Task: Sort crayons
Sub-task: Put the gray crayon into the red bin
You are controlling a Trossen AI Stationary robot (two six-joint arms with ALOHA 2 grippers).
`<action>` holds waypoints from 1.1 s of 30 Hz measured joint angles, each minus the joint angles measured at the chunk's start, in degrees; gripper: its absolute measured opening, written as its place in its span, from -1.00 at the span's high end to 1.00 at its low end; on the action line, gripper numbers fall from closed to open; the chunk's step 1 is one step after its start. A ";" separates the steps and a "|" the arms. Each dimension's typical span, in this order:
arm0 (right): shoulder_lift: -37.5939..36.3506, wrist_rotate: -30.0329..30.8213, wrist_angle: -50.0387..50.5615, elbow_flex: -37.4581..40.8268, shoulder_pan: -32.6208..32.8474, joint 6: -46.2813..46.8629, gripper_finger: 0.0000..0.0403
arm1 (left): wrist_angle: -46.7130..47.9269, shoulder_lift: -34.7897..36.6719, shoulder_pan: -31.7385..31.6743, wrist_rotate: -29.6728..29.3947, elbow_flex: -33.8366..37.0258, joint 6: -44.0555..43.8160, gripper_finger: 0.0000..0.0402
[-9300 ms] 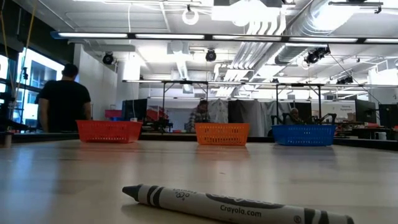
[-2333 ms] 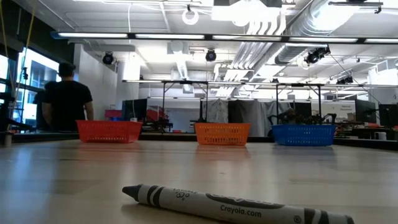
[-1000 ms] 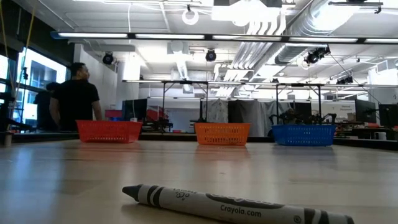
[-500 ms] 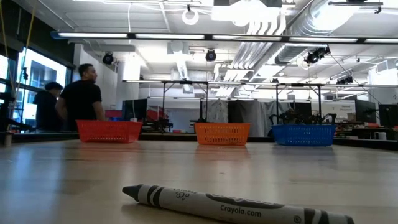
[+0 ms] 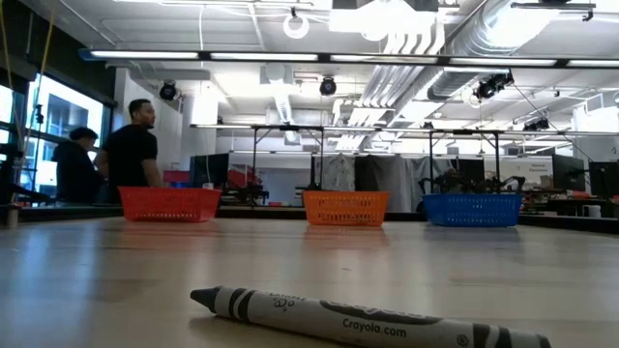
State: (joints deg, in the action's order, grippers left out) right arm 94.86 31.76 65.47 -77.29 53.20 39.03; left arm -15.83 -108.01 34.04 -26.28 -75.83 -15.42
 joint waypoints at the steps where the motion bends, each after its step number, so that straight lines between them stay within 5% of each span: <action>1: -0.96 3.54 0.96 -0.52 -0.01 -0.01 0.99 | 0.31 0.00 0.00 -0.04 -0.02 0.69 0.45; 5: -5.28 15.57 1.82 -1.49 -0.25 0.36 0.99 | 3.86 0.00 0.00 -3.20 -0.05 2.50 0.45; 11: -9.53 24.19 3.97 -1.51 -0.23 1.43 0.99 | 11.93 0.00 0.00 -13.49 -0.05 0.99 0.45; 21: -15.37 33.66 10.12 2.65 -5.04 -0.48 0.99 | 14.74 3.67 -1.38 -45.12 -0.05 17.13 0.45; 33: -29.48 38.55 -2.22 16.86 -18.88 -6.67 0.99 | 27.55 10.31 -8.85 -47.92 -0.05 20.88 0.45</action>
State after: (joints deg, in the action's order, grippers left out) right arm 65.38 70.31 63.25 -60.43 34.32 32.37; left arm 11.71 -97.69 25.19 -74.20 -75.88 5.46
